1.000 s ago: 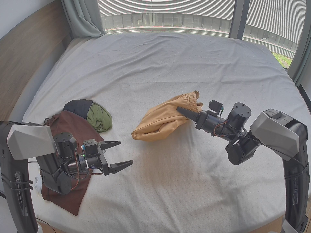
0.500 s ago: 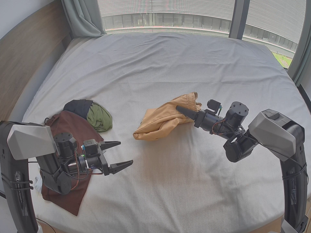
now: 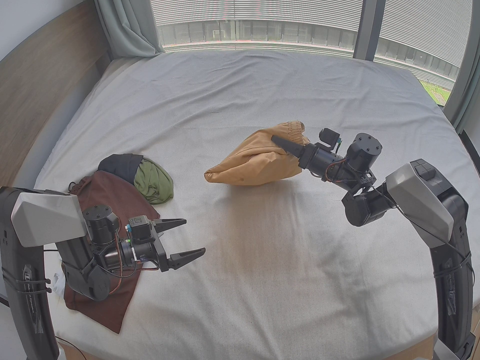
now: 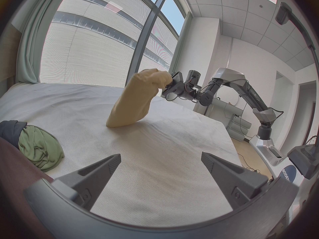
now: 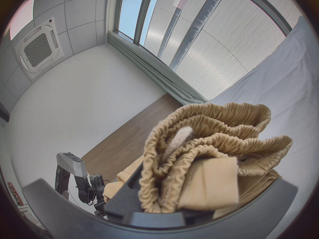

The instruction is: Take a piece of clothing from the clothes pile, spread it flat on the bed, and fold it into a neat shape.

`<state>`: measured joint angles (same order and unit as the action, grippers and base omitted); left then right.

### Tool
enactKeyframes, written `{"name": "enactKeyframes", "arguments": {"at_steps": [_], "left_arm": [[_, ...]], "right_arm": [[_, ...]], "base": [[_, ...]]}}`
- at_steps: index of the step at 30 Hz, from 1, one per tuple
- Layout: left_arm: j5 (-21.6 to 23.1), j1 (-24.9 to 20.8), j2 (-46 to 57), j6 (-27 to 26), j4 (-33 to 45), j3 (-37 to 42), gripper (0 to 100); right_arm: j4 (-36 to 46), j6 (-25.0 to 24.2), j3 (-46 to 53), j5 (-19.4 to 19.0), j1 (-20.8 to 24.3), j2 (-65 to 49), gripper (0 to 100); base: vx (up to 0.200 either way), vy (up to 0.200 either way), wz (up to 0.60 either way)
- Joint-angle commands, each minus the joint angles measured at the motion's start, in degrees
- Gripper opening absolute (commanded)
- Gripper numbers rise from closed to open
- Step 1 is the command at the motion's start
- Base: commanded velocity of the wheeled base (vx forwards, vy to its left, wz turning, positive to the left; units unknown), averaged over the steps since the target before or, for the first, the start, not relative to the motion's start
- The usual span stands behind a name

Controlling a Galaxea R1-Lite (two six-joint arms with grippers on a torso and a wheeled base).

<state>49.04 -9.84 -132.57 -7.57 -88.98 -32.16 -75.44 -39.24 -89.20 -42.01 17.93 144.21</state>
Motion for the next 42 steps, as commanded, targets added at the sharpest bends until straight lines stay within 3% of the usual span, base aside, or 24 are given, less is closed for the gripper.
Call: {"name": "enactKeyframes", "arguments": {"at_steps": [1,16,31,37,42], "left_arm": [[0.0,-0.01,-0.23,0.01,-0.14,-0.01,100],[0.0,0.17,-0.23,0.01,-0.14,0.17,100],[0.0,0.43,-0.32,0.01,-0.14,0.17,100],[0.0,0.43,-0.58,0.01,-0.14,0.17,100],[0.0,0.43,-0.58,0.01,-0.14,0.17,100]], "right_arm": [[0.99,-2.33,-6.16,0.0,-0.44,2.56,0],[1.61,-2.77,-9.5,0.0,-1.23,8.89,0],[-12.81,-2.24,12.56,0.08,-1.23,9.59,0],[-12.89,1.71,16.16,0.52,-1.23,10.3,0],[-13.07,2.15,17.74,0.79,-0.97,10.91,0]], "base": [[0.0,0.0,0.0],[0.0,0.0,0.0],[0.0,0.0,0.0],[0.0,0.0,0.0],[0.0,0.0,0.0]]}}
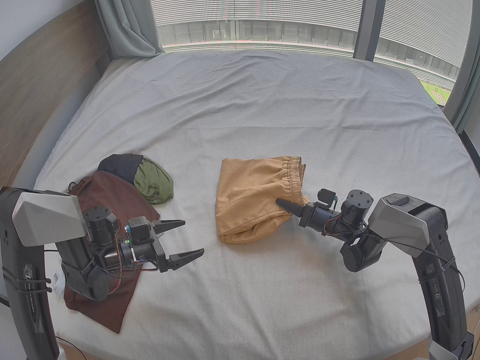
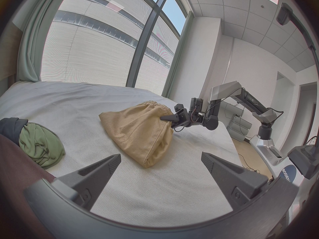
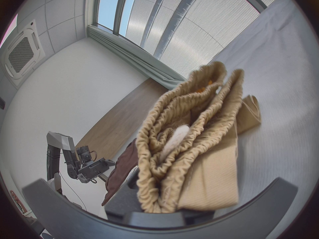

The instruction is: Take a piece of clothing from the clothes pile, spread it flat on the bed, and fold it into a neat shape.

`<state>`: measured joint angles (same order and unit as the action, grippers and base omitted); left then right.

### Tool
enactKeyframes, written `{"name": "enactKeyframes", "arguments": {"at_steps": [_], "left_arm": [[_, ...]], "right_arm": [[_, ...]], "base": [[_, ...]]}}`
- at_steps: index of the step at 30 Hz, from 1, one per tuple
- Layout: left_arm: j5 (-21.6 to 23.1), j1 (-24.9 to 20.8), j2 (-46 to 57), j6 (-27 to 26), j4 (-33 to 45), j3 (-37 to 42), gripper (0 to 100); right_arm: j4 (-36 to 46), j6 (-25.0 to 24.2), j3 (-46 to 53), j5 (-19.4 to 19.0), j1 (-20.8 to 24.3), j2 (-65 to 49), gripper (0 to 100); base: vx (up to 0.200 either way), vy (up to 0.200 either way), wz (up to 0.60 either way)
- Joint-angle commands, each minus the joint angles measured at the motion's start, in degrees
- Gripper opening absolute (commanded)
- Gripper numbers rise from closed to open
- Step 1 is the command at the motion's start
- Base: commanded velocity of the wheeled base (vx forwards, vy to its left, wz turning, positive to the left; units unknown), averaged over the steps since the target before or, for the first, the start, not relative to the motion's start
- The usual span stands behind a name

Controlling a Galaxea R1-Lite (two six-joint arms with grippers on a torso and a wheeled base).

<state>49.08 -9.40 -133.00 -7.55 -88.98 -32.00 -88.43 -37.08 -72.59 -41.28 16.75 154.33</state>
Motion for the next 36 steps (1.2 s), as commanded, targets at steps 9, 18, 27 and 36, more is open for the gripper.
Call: {"name": "enactKeyframes", "arguments": {"at_steps": [9,18,27,36], "left_arm": [[-0.04,-0.01,-0.24,-0.01,-0.14,0.01,100],[-0.04,-0.01,-0.15,-0.01,-0.14,-0.08,100],[-0.04,-0.01,-0.15,-0.01,-0.14,0.01,100],[-0.04,-0.01,-0.07,-0.01,-0.14,0.01,100]], "right_arm": [[-0.08,1.66,1.23,1.55,0.13,2.38,0],[-0.16,1.93,1.58,1.64,0.13,2.64,0],[-0.16,3.16,2.55,1.55,-0.14,2.11,0],[-0.16,3.77,4.57,1.64,-0.05,1.94,100]], "base": [[0.0,0.0,0.0],[0.0,0.0,0.0],[0.0,0.0,0.0],[0.0,0.0,0.0]]}}
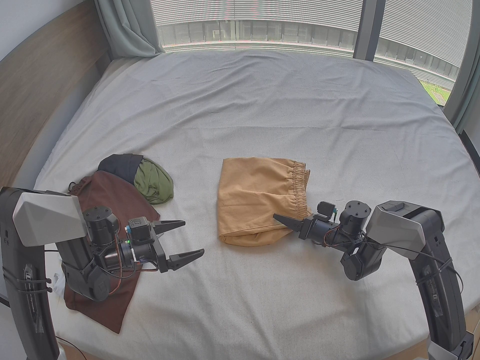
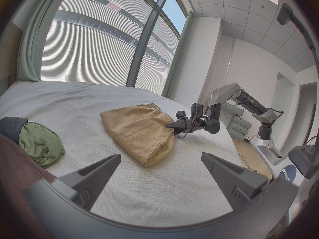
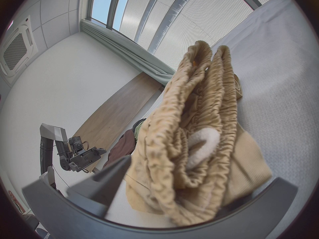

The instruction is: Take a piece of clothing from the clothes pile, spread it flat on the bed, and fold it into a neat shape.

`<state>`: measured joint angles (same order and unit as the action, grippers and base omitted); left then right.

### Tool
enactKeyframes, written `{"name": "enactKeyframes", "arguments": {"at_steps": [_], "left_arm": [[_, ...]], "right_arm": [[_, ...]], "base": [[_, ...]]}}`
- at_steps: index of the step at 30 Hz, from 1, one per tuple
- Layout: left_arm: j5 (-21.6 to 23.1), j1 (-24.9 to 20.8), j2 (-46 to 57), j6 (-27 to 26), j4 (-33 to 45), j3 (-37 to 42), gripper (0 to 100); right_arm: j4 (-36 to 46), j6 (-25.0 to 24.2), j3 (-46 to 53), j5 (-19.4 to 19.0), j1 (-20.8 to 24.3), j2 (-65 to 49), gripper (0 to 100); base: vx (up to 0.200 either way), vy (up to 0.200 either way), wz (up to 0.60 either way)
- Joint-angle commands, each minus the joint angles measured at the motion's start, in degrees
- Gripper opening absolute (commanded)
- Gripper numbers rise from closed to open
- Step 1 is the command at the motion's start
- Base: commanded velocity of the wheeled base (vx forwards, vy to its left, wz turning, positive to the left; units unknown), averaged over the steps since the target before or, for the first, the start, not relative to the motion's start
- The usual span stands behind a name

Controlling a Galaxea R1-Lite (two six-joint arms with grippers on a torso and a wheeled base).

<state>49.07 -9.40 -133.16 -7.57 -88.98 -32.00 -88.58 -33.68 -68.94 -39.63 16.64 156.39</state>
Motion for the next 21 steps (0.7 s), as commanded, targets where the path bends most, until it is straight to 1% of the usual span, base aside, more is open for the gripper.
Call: {"name": "enactKeyframes", "arguments": {"at_steps": [1,3,6,7,11,13,15,16,17,21], "left_arm": [[-0.02,-0.01,0.09,0.01,-0.14,0.01,100],[-0.02,-0.01,0.09,0.01,-0.14,-0.08,100],[-0.02,-0.01,0.09,0.01,-0.14,-0.08,100],[-0.02,-0.01,0.09,0.01,-0.14,-0.08,100],[-0.02,-0.01,0.18,0.01,-0.14,-0.08,100],[-0.02,-0.01,0.27,0.01,-0.14,-0.08,100],[-0.02,-0.01,0.44,0.01,-0.14,0.01,100],[-0.02,-0.01,0.44,0.01,-0.14,0.01,100],[-0.02,-0.01,0.36,0.01,-0.14,-0.08,100],[-0.02,0.08,0.44,0.01,-0.14,-0.17,100]], "right_arm": [[-0.02,0.55,1.0,-0.01,0.06,-0.21,100],[-0.02,2.22,2.58,-0.09,-0.03,-0.39,100],[-0.02,3.18,4.69,-0.09,-0.03,-1.53,100],[0.07,3.8,7.5,-0.36,-0.03,-3.2,100],[0.07,4.94,13.13,-0.62,0.23,-6.72,100],[0.07,5.29,14.18,-0.62,0.23,-7.33,100],[0.07,6.96,18.31,-0.89,0.32,-9.53,100],[0.07,6.96,18.31,-0.89,0.32,-9.53,100],[0.07,8.19,21.56,-1.59,0.67,-11.2,100],[0.07,10.83,26.93,-3.96,0.85,-14.71,100]], "base": [[0.0,0.0,0.0],[0.0,0.0,0.0],[0.0,0.0,0.0],[0.0,0.0,0.0],[0.0,0.0,0.0],[0.0,0.0,0.0],[0.0,0.0,0.0],[0.0,0.0,0.0],[0.0,0.0,0.0],[0.0,0.0,0.0]]}}
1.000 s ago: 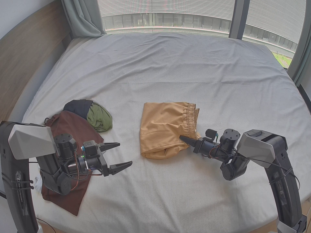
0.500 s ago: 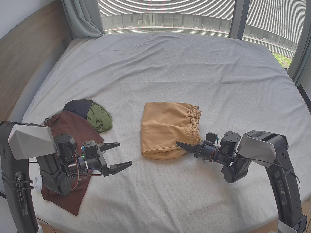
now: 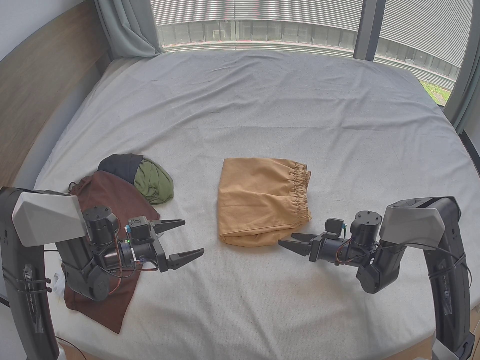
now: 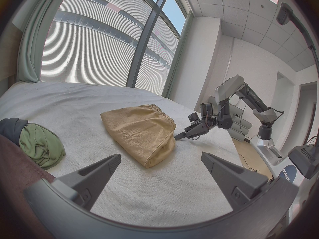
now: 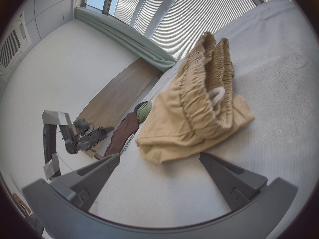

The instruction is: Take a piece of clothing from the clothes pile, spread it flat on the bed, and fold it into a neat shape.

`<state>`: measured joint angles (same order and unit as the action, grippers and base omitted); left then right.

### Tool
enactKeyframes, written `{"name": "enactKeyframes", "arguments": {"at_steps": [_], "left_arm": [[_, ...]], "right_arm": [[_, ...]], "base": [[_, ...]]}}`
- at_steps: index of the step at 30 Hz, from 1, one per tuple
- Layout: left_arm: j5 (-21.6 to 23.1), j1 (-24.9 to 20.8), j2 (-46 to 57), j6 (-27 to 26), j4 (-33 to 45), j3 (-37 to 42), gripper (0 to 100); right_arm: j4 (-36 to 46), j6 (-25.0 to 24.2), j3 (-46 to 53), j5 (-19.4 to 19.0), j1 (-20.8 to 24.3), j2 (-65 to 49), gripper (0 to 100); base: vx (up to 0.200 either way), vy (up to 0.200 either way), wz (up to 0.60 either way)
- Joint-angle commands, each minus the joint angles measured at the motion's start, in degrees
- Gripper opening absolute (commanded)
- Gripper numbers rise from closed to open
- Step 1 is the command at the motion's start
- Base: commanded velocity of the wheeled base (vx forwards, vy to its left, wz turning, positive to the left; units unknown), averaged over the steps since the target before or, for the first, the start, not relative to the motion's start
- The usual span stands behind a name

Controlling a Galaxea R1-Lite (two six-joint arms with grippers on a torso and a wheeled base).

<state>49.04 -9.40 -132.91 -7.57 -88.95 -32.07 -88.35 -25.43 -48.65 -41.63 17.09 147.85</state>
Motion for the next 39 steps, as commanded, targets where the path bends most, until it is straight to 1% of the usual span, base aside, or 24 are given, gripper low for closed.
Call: {"name": "enactKeyframes", "arguments": {"at_steps": [1,7,12,20,27,30,33,39], "left_arm": [[0.0,0.08,0.29,0.01,-0.17,-0.01,100],[0.0,-0.01,0.2,0.01,-0.17,-0.09,100],[0.0,-0.01,0.29,0.01,-0.17,-0.09,100],[0.0,-0.01,0.29,0.01,-0.17,-0.09,100],[0.0,-0.01,0.02,0.01,-0.17,-0.09,100],[0.0,-0.01,0.02,0.01,-0.17,-0.09,100],[0.0,-0.01,-0.15,0.01,-0.17,-0.18,100],[0.0,0.08,-0.24,0.01,-0.17,-0.18,100]], "right_arm": [[-0.16,2.84,7.87,-2.31,0.49,-7.4,100],[-0.25,3.02,11.39,-4.6,0.49,-12.94,100],[-0.07,2.05,10.51,-6.27,0.93,-16.45,100],[-0.07,-2.08,3.04,-6.01,0.66,-15.4,100],[-0.07,-5.86,-3.82,-5.57,-0.13,-11.35,100],[-0.07,-6.04,-5.75,-5.39,-0.39,-9.6,100],[-0.07,-6.56,-8.39,-4.07,-0.66,-6.61,100],[0.02,-6.74,-11.2,-3.72,-0.83,-3.44,100]], "base": [[0.0,0.0,0.0],[0.0,0.0,0.0],[0.0,0.0,0.0],[0.0,0.0,0.0],[0.0,0.0,0.0],[0.0,0.0,0.0],[0.0,0.0,0.0],[0.0,0.0,0.0]]}}
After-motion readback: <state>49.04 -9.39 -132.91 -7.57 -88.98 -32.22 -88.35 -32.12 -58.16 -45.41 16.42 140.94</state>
